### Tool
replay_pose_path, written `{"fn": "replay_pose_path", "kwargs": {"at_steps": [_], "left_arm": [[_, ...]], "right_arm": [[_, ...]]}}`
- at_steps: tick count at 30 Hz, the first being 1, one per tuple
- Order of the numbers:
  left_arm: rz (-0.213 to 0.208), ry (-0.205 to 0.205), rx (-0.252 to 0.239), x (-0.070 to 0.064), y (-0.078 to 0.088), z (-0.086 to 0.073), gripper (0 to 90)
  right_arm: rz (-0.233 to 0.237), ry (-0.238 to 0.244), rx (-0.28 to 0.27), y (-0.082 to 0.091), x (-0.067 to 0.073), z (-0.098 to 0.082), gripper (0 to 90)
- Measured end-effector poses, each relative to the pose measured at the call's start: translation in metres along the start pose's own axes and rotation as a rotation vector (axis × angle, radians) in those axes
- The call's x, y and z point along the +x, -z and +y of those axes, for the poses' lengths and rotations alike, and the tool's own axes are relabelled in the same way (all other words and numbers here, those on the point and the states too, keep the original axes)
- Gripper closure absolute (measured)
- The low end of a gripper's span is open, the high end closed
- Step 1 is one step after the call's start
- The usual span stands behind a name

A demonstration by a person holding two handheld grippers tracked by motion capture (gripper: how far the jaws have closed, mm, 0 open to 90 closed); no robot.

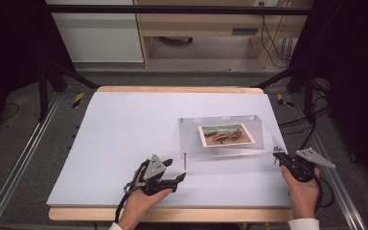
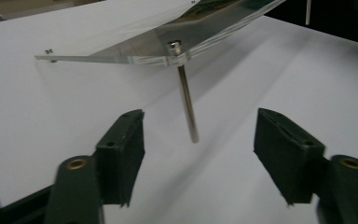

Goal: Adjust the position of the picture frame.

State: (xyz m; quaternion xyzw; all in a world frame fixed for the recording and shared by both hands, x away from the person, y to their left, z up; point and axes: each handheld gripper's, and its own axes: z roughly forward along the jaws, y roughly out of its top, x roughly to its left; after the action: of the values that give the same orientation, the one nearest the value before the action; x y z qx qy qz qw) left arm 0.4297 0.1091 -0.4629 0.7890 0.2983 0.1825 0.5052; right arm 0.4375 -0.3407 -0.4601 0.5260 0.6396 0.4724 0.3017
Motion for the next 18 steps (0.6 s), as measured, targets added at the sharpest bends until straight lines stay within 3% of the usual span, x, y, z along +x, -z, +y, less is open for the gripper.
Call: {"fn": "replay_pose_path", "kwargs": {"at_steps": [1,2,4,5,6,8,12,13,14,18], "left_arm": [[0.0,0.0,0.0,0.0,0.0,0.0,35.9],[0.028,0.031,-0.008,-0.001,-0.007,0.002,38.6],[0.036,0.081,-0.025,0.001,-0.014,0.002,47.2],[0.036,0.081,-0.025,0.001,-0.014,0.002,49.8],[0.043,0.106,-0.029,0.003,-0.016,0.002,49.8],[0.012,0.153,-0.054,0.007,-0.02,0.001,58.8],[0.0,0.173,-0.089,0.011,-0.024,0.002,73.3],[-0.005,0.173,-0.106,0.011,-0.024,0.003,73.3],[-0.008,0.178,-0.125,0.012,-0.024,0.004,80.1],[-0.017,0.225,-0.147,0.013,-0.024,0.005,84.1]], "right_arm": [[-0.001,-0.003,0.001,0.001,0.002,0.0,85.0],[0.0,-0.003,0.002,0.003,0.004,0.001,85.1],[0.003,-0.004,-0.001,0.006,0.007,0.002,85.1],[0.003,-0.004,-0.001,0.006,0.007,0.002,85.1],[0.003,-0.005,0.002,0.007,0.008,0.003,85.1],[-0.003,-0.003,0.004,0.008,0.011,0.003,85.1],[0.003,-0.008,0.01,0.009,0.01,0.002,85.1],[0.003,-0.008,0.01,0.009,0.01,0.002,85.1],[0.001,-0.007,0.016,0.008,0.01,0.001,85.1],[0.003,-0.007,0.016,0.008,0.01,0.0,85.1]]}}
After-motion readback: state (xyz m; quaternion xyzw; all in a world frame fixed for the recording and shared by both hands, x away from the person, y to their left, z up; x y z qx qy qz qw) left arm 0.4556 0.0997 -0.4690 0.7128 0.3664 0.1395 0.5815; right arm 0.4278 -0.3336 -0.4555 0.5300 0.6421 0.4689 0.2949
